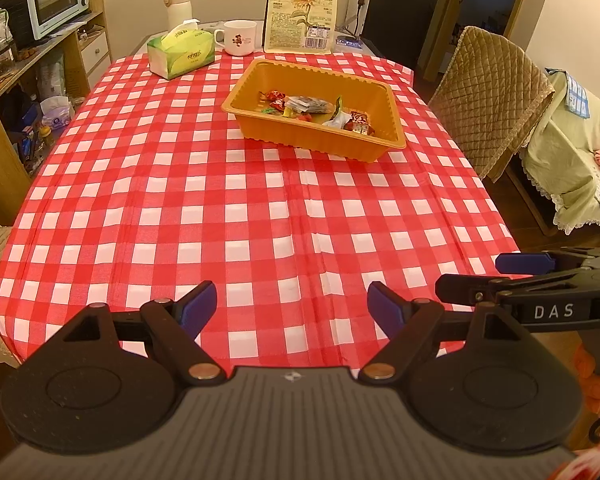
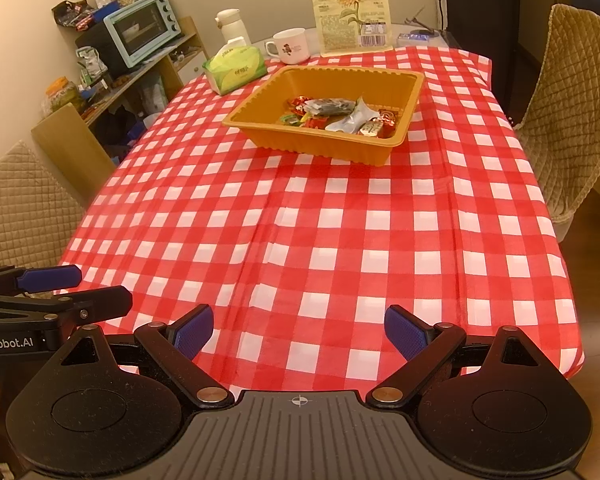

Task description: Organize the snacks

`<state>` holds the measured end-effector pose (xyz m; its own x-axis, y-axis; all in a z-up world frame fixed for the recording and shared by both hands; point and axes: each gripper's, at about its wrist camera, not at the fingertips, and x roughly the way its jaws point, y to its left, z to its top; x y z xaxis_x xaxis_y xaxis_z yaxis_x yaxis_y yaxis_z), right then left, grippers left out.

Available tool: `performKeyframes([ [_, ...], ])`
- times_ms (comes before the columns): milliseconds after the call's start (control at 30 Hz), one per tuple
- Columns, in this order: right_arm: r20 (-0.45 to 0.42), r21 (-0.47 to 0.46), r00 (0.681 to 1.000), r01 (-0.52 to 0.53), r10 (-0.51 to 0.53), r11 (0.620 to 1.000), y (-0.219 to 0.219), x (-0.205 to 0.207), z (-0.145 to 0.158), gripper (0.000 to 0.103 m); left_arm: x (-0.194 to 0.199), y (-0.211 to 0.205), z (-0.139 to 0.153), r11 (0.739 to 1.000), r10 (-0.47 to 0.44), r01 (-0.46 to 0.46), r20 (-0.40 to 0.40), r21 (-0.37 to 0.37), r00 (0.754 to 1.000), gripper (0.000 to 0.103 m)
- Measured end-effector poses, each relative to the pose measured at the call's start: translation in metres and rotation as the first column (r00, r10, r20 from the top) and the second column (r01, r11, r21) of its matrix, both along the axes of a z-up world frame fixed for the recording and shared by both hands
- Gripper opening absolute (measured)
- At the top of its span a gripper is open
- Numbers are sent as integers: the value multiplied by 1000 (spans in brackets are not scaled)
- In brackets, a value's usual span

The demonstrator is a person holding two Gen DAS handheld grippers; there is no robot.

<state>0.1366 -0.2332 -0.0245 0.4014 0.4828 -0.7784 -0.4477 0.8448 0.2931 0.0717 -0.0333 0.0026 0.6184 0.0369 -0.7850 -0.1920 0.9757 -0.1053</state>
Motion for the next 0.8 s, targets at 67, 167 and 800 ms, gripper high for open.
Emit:
performKeyframes([
  [67,0,0,1000,0,0,1000,0,0,0,92,1,0,0,1000,0,0,0,0,1000,81],
  [167,0,0,1000,0,0,1000,0,0,0,92,1,0,0,1000,0,0,0,0,1000,81],
  [800,-2,-1,1000,0,0,1000,0,1,0,92,3,1,0,1000,1,-1,-1,-1,1000,81],
])
